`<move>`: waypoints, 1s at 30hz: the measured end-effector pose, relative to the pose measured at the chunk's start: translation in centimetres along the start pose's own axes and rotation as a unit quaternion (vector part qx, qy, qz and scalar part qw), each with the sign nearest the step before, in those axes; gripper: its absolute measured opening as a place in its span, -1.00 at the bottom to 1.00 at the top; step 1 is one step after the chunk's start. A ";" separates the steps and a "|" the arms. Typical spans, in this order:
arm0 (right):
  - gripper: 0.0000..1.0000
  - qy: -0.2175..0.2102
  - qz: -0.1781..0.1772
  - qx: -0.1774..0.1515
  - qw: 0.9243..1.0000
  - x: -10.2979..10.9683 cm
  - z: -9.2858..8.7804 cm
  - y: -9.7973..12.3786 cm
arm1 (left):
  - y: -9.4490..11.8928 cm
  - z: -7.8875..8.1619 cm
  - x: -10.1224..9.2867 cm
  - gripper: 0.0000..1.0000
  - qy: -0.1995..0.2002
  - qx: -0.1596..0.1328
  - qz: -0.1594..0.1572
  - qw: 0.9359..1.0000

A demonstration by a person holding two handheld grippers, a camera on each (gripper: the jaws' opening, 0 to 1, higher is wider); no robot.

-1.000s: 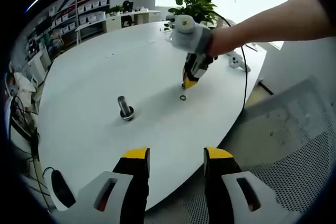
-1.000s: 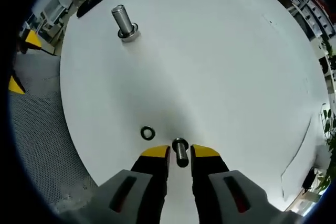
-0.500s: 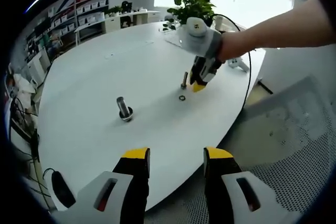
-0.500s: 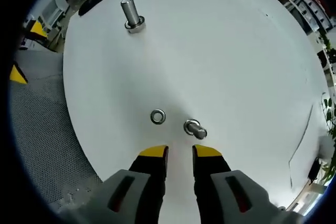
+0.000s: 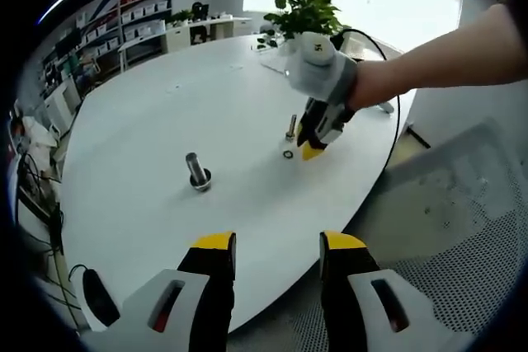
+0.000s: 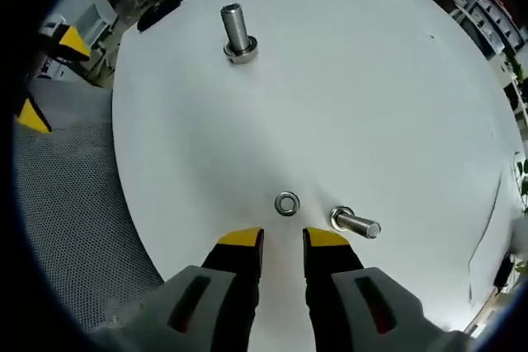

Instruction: Place the washer onto the threaded stud by aligning its center hole with the stud, sliding it down to the base, and recovering from edge contact or off-axis alignment until the washer reaches the visible bottom stop.

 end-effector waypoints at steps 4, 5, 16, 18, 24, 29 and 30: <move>-0.55 0.000 0.000 -0.004 1.000 0.3 0.4 -0.3 | 0.0 0.0 0.0 -0.22 0.000 0.000 0.000 1.000; -0.55 -0.002 -0.003 -0.007 1.000 0.3 0.6 -0.3 | 0.0 0.0 0.0 -0.22 0.000 0.001 0.000 1.000; -0.50 0.012 -0.002 -0.015 1.000 0.6 1.3 -0.6 | -0.1 -0.1 -0.1 -0.22 -0.001 0.003 -0.003 1.000; -0.50 0.019 0.001 -0.015 1.000 1.0 1.3 -0.6 | -0.1 -0.1 -0.1 -0.22 -0.002 0.004 -0.003 1.000; -0.53 0.050 0.002 -0.008 0.999 1.0 1.3 -0.7 | -0.1 -0.1 -0.1 -0.23 -0.002 0.005 -0.004 1.000; -0.55 0.067 0.000 0.017 0.998 1.3 1.9 -0.7 | 0.0 0.0 -0.1 -0.25 -0.008 0.004 0.000 1.000; -0.55 0.066 -0.002 0.029 0.997 1.4 2.2 -0.7 | 0.0 0.0 0.0 -0.25 -0.005 0.002 -0.001 1.000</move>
Point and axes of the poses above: the point that each gripper's makers call its tool centre point, and the gripper's own axes: y roughly backward along the fingers, x roughly to its left, z roughly out of its top, the point moved 9 cm from there along y, roughly backward along the fingers, and after that the axes turned 11 degrees about -y, right-handed, at the moved point
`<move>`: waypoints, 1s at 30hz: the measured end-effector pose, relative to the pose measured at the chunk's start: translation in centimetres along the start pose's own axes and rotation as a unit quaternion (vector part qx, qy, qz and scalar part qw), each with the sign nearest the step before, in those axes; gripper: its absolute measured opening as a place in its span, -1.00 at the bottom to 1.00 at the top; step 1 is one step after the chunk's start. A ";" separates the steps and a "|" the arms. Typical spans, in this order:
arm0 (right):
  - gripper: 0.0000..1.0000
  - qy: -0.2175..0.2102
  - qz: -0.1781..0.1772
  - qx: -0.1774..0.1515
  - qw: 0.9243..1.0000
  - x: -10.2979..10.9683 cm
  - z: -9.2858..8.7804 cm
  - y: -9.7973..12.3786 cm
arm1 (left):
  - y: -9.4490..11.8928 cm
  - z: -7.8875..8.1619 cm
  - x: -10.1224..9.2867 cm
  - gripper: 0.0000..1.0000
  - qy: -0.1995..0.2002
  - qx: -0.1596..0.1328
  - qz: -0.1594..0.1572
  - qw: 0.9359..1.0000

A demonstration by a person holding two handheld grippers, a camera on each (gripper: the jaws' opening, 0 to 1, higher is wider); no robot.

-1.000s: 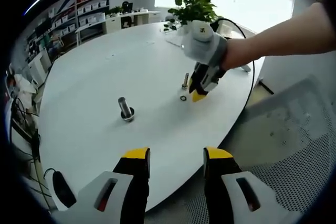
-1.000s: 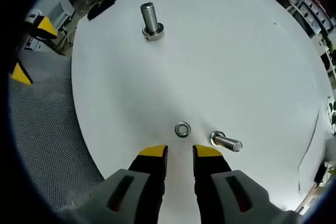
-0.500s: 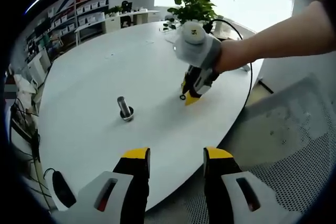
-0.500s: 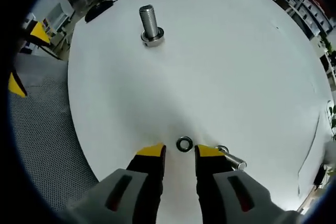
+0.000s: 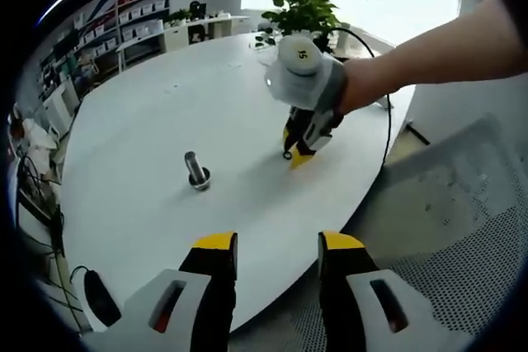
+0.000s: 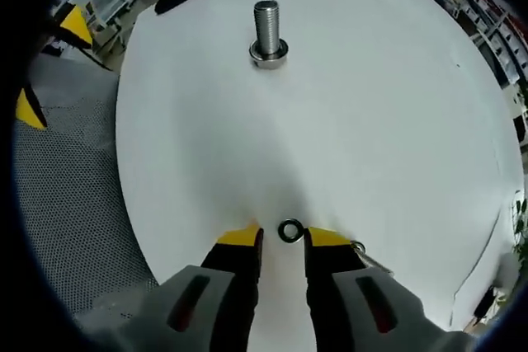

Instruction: Place the washer onto the threaded stud by aligning its center hole with the stud, sliding it down to the base, and recovering from edge contact or off-axis alignment until the washer reaches the visible bottom stop.

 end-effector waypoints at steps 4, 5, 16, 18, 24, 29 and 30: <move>-0.56 0.025 -0.005 0.040 0.999 0.1 0.7 -0.2 | -0.1 0.0 -0.1 -0.24 -0.001 0.001 -0.002 1.000; -0.57 0.029 -0.006 0.043 0.999 0.2 0.8 -0.2 | -0.1 0.0 -0.1 -0.24 0.001 0.000 -0.003 1.000; -0.70 0.063 -0.016 0.078 0.995 0.3 1.5 -0.4 | 0.1 0.0 0.1 -0.24 0.006 -0.002 0.001 1.000; -0.70 0.052 -0.018 0.075 0.996 0.3 1.4 -0.4 | 0.1 0.0 0.1 -0.24 0.006 -0.002 0.002 1.000; -0.72 0.054 -0.041 0.047 0.997 1.0 0.8 -0.1 | 0.1 -0.1 0.1 -0.24 0.005 -0.001 0.003 1.000; -0.73 0.007 -0.033 -0.007 0.999 0.8 -0.2 0.1 | 0.1 -0.1 0.2 -0.24 0.005 -0.001 0.003 1.000; -0.73 0.007 -0.030 -0.013 0.999 0.6 -0.4 0.1 | 0.1 0.0 0.1 -0.24 0.005 -0.001 0.002 1.000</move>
Point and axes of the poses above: the point that each gripper's makers call its tool centre point, and the gripper's own axes: y roughly backward along the fingers, x roughly to its left, z roughly out of its top, the point moved 9 cm from there along y, roughly backward along the fingers, and after that the axes turned 11 degrees about -y, right-handed, at the moved point
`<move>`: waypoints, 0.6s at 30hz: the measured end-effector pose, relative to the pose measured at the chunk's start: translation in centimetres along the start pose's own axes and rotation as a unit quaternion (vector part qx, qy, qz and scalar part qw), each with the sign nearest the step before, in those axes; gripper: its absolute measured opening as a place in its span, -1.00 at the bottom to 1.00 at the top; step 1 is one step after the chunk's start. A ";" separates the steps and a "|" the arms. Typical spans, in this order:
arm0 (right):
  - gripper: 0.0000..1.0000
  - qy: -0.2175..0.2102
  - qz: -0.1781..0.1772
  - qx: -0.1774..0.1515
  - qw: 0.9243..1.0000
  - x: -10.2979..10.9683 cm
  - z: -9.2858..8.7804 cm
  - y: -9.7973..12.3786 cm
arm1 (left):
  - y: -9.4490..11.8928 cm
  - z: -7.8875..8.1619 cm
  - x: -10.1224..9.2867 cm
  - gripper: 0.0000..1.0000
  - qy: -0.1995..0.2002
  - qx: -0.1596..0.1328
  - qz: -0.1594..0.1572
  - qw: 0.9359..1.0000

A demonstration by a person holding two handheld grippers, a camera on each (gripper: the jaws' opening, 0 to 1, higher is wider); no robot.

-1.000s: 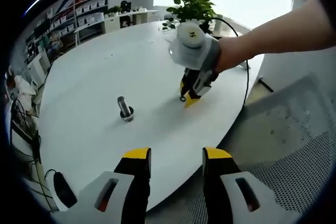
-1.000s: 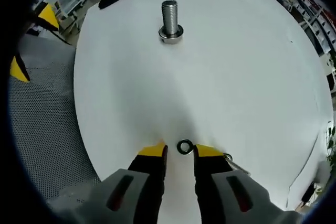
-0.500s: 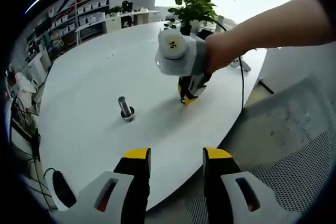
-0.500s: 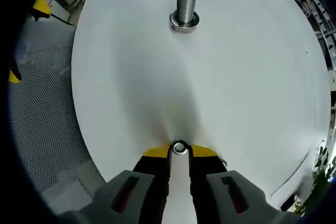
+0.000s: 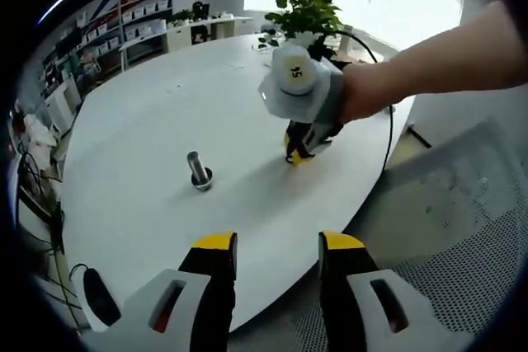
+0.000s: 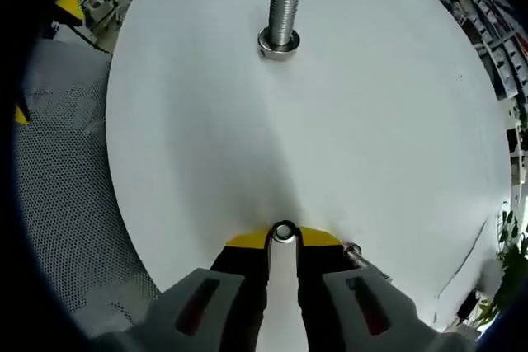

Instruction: Place the washer onto the threaded stud by aligning its center hole with the stud, sliding it down to the base, and recovering from edge contact or off-axis alignment until the washer reaches the visible bottom stop.

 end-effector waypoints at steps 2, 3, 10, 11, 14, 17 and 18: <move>-0.73 -0.011 0.005 -0.006 1.000 -0.1 -0.2 0.0 | 0.0 0.0 0.0 -0.24 0.000 0.001 0.000 1.000; -0.73 -0.020 0.008 -0.007 1.000 -0.2 -0.4 0.0 | 0.0 0.0 0.0 -0.24 0.000 0.001 0.000 1.000; -0.73 -0.053 0.014 -0.023 0.998 -0.7 -1.0 0.8 | 0.0 -0.1 0.1 -0.24 0.001 0.002 0.000 1.000; -0.73 -0.055 0.014 -0.024 0.998 -0.9 -1.1 0.9 | 0.0 -0.1 0.1 -0.24 0.001 0.002 0.000 1.000; -0.73 -0.071 0.013 -0.028 0.997 -1.6 -1.5 1.4 | -0.1 -0.1 0.0 -0.24 0.001 0.003 0.000 1.000; -0.73 -0.092 0.010 -0.035 0.995 -2.5 -2.1 2.1 | -0.1 -0.1 0.0 -0.24 -0.001 0.004 0.000 1.000; -0.73 -0.096 0.009 -0.038 0.995 -2.7 -2.2 2.3 | -0.1 -0.1 0.0 -0.24 -0.001 0.004 0.001 1.000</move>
Point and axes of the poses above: the point that each gripper's makers call its tool centre point, and the gripper's own axes: y roughly backward along the fingers, x roughly to its left, z roughly out of its top, the point moved 9 cm from there along y, roughly backward along the fingers, and after that the axes turned 11 degrees about -y, right-handed, at the moved point
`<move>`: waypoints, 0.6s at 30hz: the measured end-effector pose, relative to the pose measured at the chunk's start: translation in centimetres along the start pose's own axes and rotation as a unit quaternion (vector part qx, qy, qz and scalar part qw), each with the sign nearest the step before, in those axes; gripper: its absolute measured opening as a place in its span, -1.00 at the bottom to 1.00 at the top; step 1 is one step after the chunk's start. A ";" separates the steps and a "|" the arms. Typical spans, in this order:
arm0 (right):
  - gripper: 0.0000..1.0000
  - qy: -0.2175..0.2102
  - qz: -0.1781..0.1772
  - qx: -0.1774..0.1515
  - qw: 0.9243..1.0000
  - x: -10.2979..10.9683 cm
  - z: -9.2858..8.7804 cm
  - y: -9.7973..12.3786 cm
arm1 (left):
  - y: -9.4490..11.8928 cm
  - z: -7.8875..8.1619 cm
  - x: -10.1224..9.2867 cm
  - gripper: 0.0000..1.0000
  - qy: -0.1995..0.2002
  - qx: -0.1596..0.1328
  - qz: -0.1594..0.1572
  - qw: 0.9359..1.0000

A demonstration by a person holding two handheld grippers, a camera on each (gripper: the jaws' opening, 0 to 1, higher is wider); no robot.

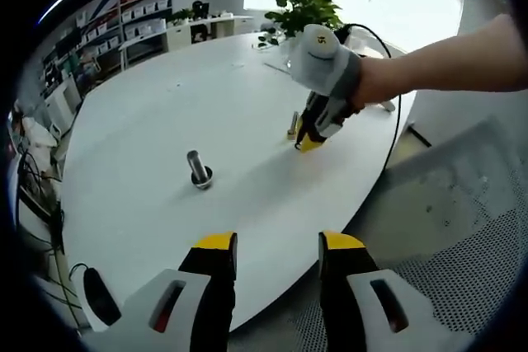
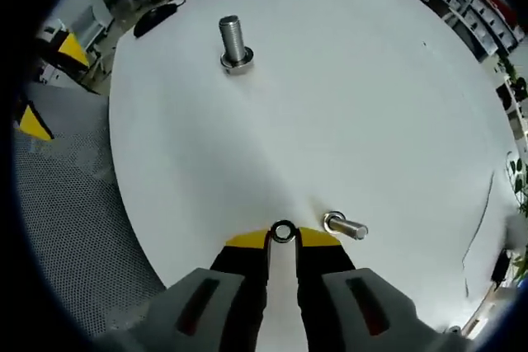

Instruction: Place the washer onto the threaded stud by aligning its center hole with the stud, sliding it down to the base, and recovering from edge contact or off-axis alignment until the washer reaches the visible bottom stop.

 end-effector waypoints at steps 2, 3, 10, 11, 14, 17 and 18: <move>-0.73 -0.006 -0.002 -0.006 1.000 -0.4 -0.2 0.5 | 0.0 0.0 0.0 -0.24 0.001 0.000 0.000 1.000; -0.73 -0.007 -0.005 -0.006 1.000 -0.6 -0.3 0.8 | 0.0 -0.1 0.0 -0.24 0.001 0.001 0.001 1.000; -0.73 -0.017 -0.017 -0.024 0.999 -1.7 -0.3 2.5 | 0.0 0.0 0.0 -0.24 -0.002 0.001 0.000 1.000; -0.73 -0.017 -0.019 -0.027 0.999 -1.8 -0.3 2.7 | 0.0 0.0 0.0 -0.24 -0.002 0.001 0.001 1.000; -0.73 -0.018 -0.023 -0.033 0.999 -2.1 -0.3 3.1 | 0.0 0.0 0.0 -0.24 -0.001 0.002 0.001 1.000; -0.73 -0.015 -0.024 -0.039 0.999 -2.2 -0.1 3.5 | 0.0 0.0 0.0 -0.25 -0.003 0.001 0.001 1.000; -0.73 -0.014 -0.025 -0.041 0.999 -2.2 0.0 3.7 | 0.0 0.0 0.0 -0.25 -0.003 0.002 0.001 1.000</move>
Point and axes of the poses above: the point that each gripper's makers call its tool centre point, and the gripper's own axes: y roughly backward along the fingers, x roughly to its left, z roughly out of its top, the point moved 9 cm from there along y, roughly backward along the fingers, and after that the axes turned 11 degrees about -y, right-handed, at the moved point
